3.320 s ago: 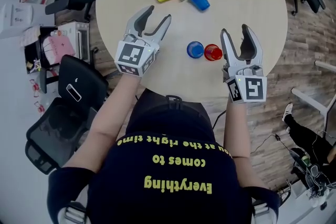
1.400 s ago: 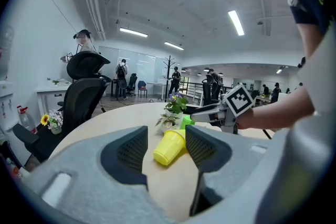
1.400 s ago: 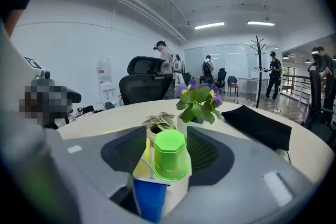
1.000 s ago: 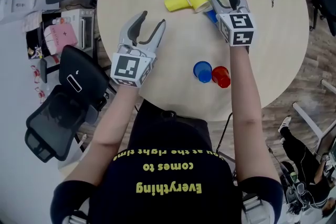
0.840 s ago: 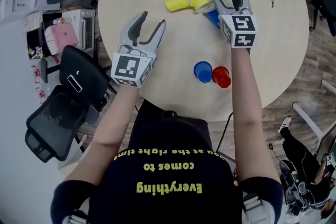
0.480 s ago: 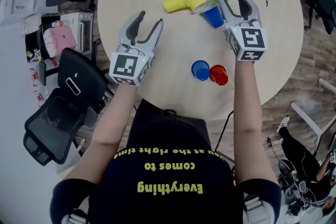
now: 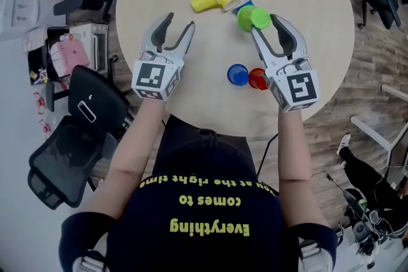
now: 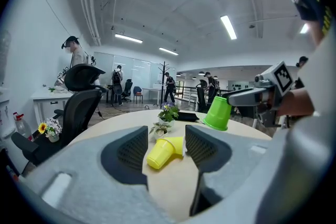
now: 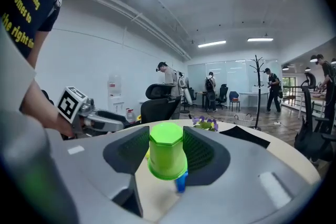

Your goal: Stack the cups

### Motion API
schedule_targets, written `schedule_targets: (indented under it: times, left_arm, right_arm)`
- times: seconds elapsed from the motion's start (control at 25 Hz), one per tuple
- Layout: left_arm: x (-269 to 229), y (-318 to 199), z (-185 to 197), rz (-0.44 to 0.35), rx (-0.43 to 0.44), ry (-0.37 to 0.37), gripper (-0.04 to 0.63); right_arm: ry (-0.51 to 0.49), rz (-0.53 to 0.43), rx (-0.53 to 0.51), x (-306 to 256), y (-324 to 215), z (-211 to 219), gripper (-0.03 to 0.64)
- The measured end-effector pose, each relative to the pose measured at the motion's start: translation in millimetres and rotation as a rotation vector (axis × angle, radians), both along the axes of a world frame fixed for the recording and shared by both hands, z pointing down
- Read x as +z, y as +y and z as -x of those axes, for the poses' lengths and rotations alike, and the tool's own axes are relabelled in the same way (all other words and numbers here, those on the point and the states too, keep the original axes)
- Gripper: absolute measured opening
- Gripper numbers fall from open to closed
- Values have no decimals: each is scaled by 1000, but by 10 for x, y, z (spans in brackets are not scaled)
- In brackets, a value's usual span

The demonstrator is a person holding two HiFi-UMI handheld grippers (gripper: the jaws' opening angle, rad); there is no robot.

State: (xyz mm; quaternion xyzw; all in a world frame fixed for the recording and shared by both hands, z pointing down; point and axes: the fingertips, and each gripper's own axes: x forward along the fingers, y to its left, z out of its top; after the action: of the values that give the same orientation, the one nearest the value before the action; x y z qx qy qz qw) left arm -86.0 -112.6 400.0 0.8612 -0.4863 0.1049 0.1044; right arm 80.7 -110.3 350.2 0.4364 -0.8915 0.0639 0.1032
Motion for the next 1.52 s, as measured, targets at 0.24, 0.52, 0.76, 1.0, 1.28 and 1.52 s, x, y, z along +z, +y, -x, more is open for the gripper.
schedule_targets:
  times: [0.24, 0.52, 0.76, 1.0, 1.28, 1.52]
  left_arm:
    - [-65, 182, -36, -5, 26, -4, 224]
    - [-50, 359, 5, 2, 32, -8, 224]
    - [-37, 429, 70, 8, 25, -6, 224]
    - [-7, 447, 151, 13, 20, -6, 224]
    - [15, 469, 180, 18, 25, -6, 224]
    - [35, 476, 212, 22, 22, -9, 224]
  right_arm:
    - [54, 60, -140, 267, 720, 386, 212]
    - [125, 112, -222, 612, 1129, 791, 212]
    - [266, 179, -255, 1024, 1274, 903, 212]
    - [300, 201, -272, 1178, 1330, 957, 212]
    - [389, 210, -293, 1341, 1378, 988, 213]
    - [393, 211, -299, 1377, 1395, 997, 213]
